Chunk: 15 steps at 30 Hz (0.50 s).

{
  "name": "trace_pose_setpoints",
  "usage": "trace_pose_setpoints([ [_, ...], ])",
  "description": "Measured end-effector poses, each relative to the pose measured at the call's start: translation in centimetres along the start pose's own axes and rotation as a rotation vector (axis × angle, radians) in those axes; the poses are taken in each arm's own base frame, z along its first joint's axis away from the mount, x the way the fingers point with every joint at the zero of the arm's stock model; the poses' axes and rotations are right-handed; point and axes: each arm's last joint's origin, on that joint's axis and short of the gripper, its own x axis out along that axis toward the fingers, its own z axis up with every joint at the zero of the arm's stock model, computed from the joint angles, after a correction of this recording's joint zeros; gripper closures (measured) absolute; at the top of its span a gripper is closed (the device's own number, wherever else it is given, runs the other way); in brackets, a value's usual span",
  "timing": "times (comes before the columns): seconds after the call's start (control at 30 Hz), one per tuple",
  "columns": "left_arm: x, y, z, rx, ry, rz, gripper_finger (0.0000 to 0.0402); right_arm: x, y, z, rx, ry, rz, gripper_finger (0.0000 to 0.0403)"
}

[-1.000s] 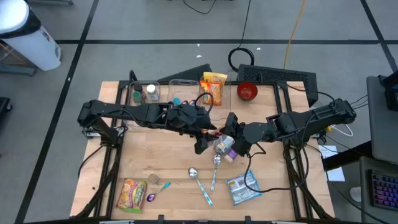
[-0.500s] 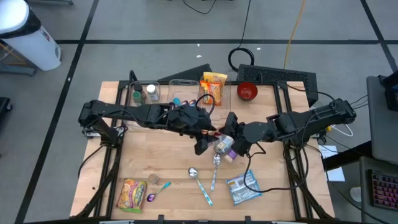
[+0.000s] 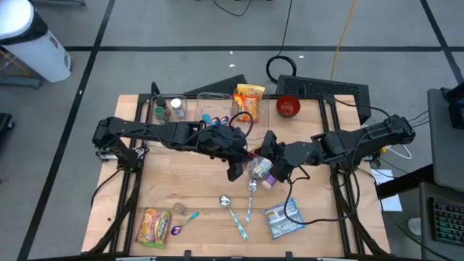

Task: Pick & Place Food Item
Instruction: Put the red noodle pack into the right transparent bin

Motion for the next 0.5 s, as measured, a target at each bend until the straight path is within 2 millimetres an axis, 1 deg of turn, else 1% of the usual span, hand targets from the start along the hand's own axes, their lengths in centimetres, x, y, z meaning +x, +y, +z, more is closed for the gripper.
trace_pose_setpoints([
  [0.03,0.0,0.0,0.0,0.003,0.000,0.002,0.0381,0.0,0.0,0.0,0.000,-0.001,0.000,0.0403],
  [0.07,0.0,0.1,0.0,0.003,0.000,0.002,0.0391,0.0,0.0,0.0,0.005,-0.001,0.001,0.0403],
  [0.27,0.0,0.4,0.1,-0.016,0.000,0.007,0.0397,0.0,0.0,0.1,0.086,-0.001,-0.007,0.0403],
  [0.33,0.0,0.5,0.2,-0.026,-0.001,0.005,0.0398,-0.2,-0.1,0.1,0.143,-0.005,-0.015,0.0403],
  [0.5,-0.3,0.8,0.4,-0.044,-0.003,-0.016,0.0399,-1.3,-0.3,0.1,0.313,-0.038,-0.031,0.0392],
])
